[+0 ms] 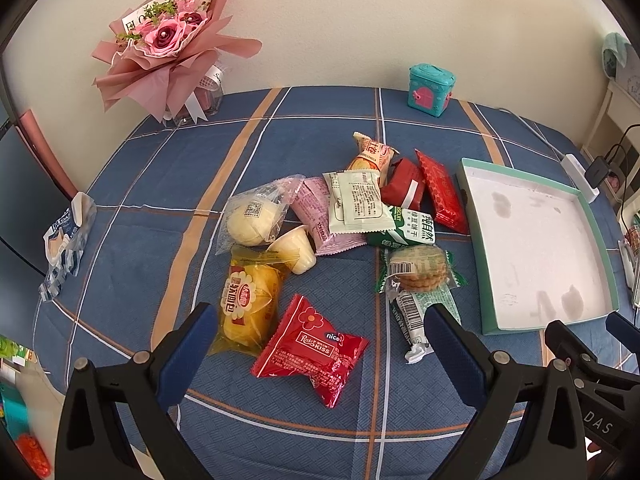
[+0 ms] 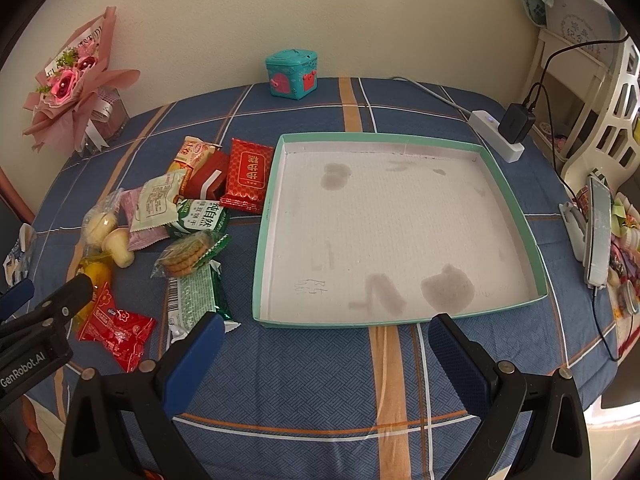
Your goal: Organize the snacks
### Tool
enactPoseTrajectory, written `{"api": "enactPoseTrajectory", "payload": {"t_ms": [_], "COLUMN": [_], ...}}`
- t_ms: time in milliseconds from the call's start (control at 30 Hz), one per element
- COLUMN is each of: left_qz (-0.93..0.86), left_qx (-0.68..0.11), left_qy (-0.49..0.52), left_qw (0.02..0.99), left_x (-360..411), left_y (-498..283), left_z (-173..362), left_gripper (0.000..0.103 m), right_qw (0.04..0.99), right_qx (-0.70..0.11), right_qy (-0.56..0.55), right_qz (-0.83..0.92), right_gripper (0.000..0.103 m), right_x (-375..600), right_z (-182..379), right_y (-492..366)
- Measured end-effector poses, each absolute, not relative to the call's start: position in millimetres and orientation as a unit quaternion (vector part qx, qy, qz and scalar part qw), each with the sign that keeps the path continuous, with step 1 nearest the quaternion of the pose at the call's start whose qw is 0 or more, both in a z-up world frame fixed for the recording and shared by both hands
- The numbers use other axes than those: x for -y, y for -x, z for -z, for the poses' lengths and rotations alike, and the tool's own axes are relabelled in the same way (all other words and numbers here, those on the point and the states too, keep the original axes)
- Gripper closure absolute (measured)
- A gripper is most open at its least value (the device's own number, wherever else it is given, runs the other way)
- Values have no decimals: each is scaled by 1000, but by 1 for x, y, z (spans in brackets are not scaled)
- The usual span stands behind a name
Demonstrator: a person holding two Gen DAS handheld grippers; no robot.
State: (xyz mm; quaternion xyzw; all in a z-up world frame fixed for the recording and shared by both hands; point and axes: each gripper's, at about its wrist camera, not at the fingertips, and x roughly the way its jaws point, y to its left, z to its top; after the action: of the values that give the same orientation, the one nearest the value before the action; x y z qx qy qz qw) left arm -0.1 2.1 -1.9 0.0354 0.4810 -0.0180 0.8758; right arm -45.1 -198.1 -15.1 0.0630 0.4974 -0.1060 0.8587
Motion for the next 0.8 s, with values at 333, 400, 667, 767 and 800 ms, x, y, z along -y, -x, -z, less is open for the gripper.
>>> {"api": "enactPoseTrajectory", "payload": {"t_ms": [333, 400, 667, 767, 800], "left_qz": [10, 9, -25, -37, -39], "left_qx": [-490, -496, -528, -542, -551], "left_qy": [-29, -30, 1, 24, 34], "left_qw": [871, 868, 849, 839, 833], "left_x": [-5, -5, -22, -34, -38], "left_y": [-2, -2, -7, -12, -13], "left_z": [6, 6, 17, 29, 33], "left_gripper": [0, 0, 0, 1, 3], "right_qw": [859, 859, 865, 863, 861], "right_qx": [-498, -498, -491, -495, -498], "right_qy": [-60, -59, -90, -95, -99], "right_qz": [105, 105, 57, 31, 19], "right_gripper": [0, 0, 0, 5, 10], "right_x": [198, 197, 188, 176, 171], "right_z": [15, 16, 14, 16, 17], "right_y": [45, 45, 35, 22, 18]}}
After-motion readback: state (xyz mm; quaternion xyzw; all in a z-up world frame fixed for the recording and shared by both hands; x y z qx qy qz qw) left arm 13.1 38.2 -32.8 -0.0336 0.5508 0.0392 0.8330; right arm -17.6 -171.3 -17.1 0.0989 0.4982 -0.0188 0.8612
